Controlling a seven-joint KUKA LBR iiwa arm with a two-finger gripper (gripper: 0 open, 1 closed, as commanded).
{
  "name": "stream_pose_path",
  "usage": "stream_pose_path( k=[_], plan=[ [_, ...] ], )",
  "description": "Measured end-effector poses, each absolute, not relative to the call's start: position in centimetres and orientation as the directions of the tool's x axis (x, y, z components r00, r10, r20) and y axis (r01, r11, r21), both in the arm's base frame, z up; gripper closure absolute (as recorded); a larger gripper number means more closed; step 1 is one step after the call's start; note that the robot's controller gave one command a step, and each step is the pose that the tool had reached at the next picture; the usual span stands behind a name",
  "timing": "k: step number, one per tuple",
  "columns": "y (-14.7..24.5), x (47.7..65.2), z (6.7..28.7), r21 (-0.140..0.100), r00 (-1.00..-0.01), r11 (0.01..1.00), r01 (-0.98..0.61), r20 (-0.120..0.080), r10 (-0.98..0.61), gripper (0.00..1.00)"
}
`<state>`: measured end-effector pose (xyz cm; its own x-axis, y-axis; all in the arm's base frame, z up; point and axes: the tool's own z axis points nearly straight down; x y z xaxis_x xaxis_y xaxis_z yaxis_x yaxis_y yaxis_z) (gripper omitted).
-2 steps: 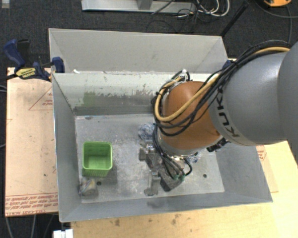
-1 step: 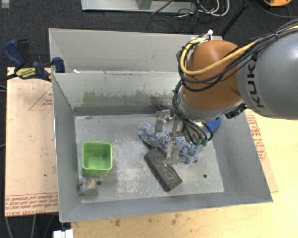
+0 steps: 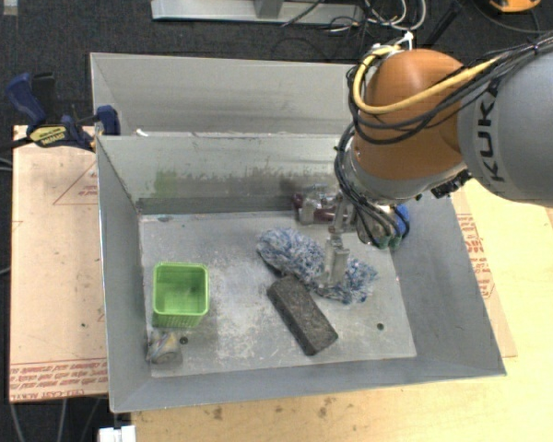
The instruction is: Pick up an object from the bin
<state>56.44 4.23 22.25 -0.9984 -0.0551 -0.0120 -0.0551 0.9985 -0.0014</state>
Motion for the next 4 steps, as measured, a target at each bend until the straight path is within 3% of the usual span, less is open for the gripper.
stream_pose_path(
  k=[1,2,3,4],
  plan=[
    [3.8,54.6,17.2,0.001,-0.999,0.999,-0.043,-0.005,-0.043,0.0],
    [3.8,55.7,15.6,0.001,-0.999,0.999,-0.054,0.005,-0.054,0.0],
    [3.3,56.1,13.4,0.002,-1.0,1.0,0.012,-0.004,0.012,0.0],
    [3.1,55.7,9.4,0.002,-1.0,1.0,0.027,-0.005,0.027,0.0]
  ],
)
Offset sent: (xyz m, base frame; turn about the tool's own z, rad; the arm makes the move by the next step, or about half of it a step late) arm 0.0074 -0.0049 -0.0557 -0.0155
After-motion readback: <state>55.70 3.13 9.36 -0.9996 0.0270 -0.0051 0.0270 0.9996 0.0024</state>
